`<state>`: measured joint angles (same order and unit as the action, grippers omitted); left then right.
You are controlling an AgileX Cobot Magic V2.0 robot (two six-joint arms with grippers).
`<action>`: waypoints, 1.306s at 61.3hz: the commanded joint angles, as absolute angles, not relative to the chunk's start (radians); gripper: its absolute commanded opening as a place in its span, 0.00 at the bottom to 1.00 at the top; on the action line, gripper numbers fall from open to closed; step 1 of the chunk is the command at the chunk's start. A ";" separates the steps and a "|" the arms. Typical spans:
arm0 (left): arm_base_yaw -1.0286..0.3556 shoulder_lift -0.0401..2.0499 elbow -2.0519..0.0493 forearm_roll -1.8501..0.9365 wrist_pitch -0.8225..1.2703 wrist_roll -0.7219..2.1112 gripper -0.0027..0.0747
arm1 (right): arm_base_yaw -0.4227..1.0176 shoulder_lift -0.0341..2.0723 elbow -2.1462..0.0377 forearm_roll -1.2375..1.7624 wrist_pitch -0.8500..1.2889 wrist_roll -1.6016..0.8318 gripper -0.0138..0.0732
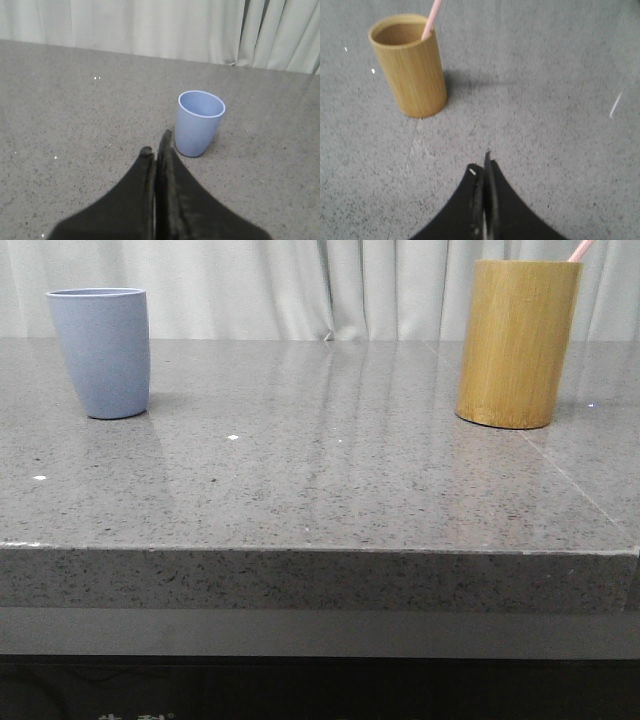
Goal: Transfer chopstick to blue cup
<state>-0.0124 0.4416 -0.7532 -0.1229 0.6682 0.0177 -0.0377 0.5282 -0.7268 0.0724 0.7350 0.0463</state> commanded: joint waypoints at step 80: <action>-0.194 1.174 -1.346 -0.104 0.803 0.149 0.66 | -0.034 0.594 -0.763 0.081 0.793 -0.023 0.84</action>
<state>-0.1856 1.1081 -1.2371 -0.0998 0.8048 0.1534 -0.0377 0.5841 -0.7294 0.0792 0.8551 -0.0139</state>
